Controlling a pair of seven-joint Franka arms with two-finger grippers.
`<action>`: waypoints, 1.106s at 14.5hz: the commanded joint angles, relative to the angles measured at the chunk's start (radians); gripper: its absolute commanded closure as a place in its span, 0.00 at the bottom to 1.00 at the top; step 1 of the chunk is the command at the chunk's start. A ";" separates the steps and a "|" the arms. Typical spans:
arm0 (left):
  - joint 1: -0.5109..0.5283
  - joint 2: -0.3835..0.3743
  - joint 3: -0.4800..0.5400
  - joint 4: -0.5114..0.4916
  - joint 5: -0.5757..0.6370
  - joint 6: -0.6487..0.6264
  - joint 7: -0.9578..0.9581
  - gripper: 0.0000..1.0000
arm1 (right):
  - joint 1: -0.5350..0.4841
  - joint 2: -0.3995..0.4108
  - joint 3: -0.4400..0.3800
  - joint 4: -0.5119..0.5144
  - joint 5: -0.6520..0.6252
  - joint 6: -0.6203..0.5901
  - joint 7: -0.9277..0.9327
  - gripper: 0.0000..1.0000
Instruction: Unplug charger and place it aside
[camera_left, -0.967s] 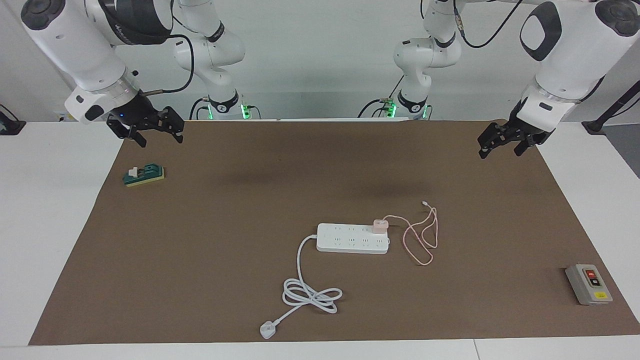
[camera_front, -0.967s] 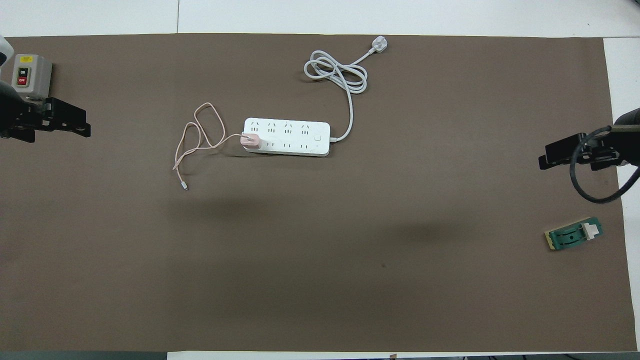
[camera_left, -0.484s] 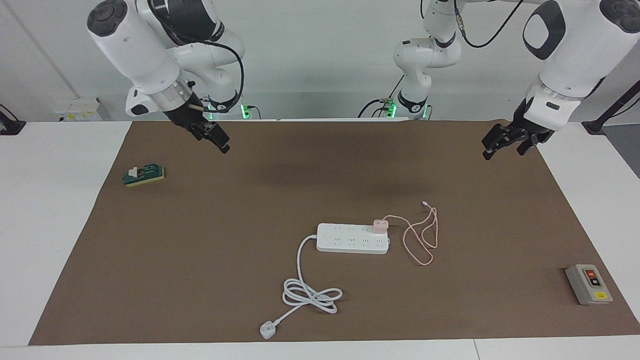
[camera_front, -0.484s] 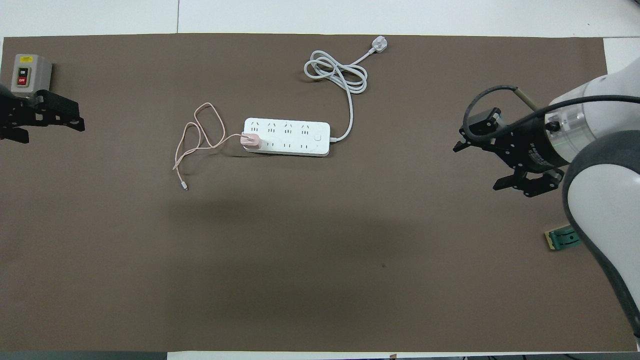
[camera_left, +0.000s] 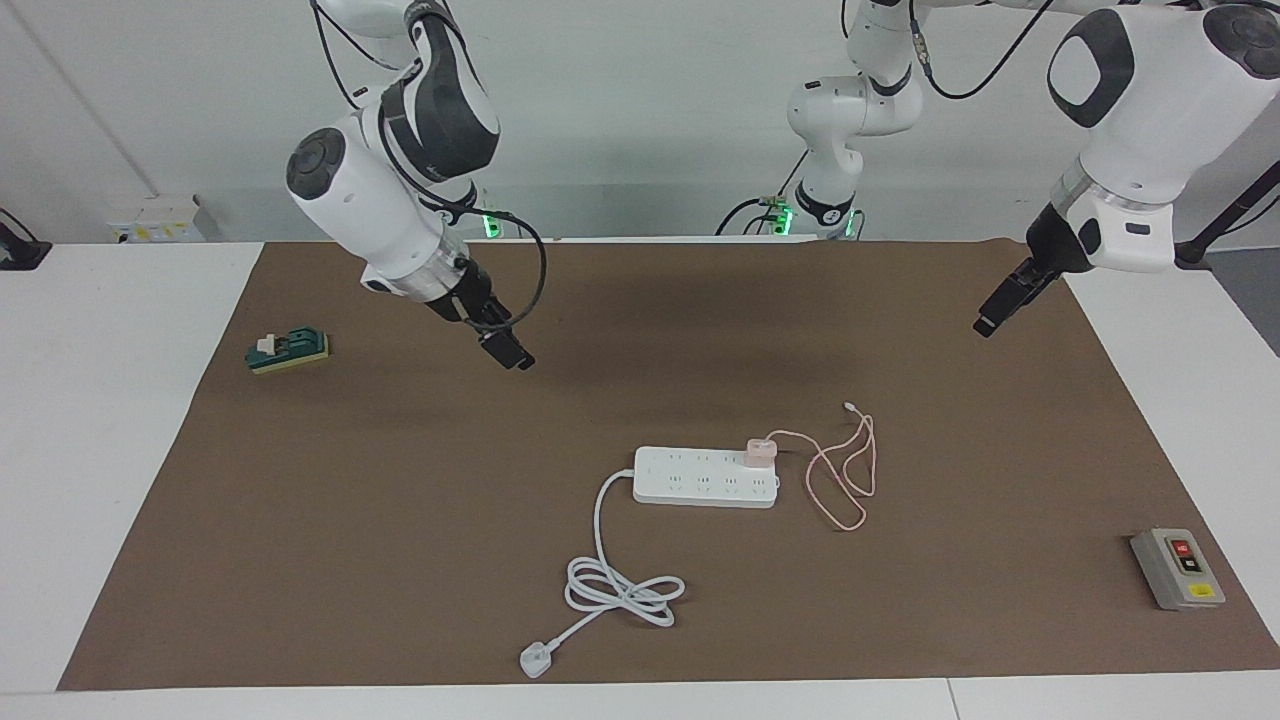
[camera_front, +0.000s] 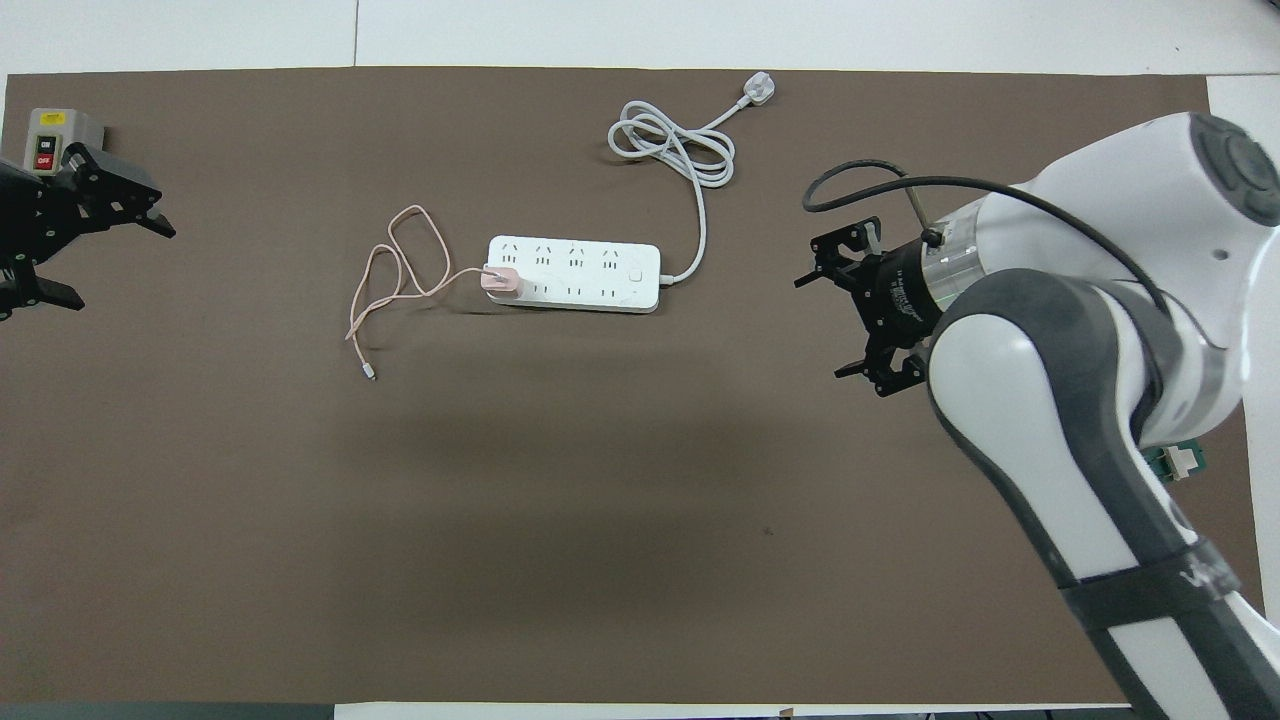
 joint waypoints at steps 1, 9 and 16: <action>-0.011 0.009 0.001 0.005 -0.022 0.010 -0.189 0.00 | 0.021 0.031 -0.003 -0.023 0.105 0.052 0.109 0.00; -0.110 0.051 -0.005 0.005 -0.024 0.054 -0.675 0.00 | 0.039 0.221 -0.002 0.000 0.463 0.184 0.176 0.00; -0.236 0.161 -0.007 0.008 0.033 0.166 -1.012 0.00 | 0.067 0.379 0.000 0.184 0.506 0.280 0.156 0.00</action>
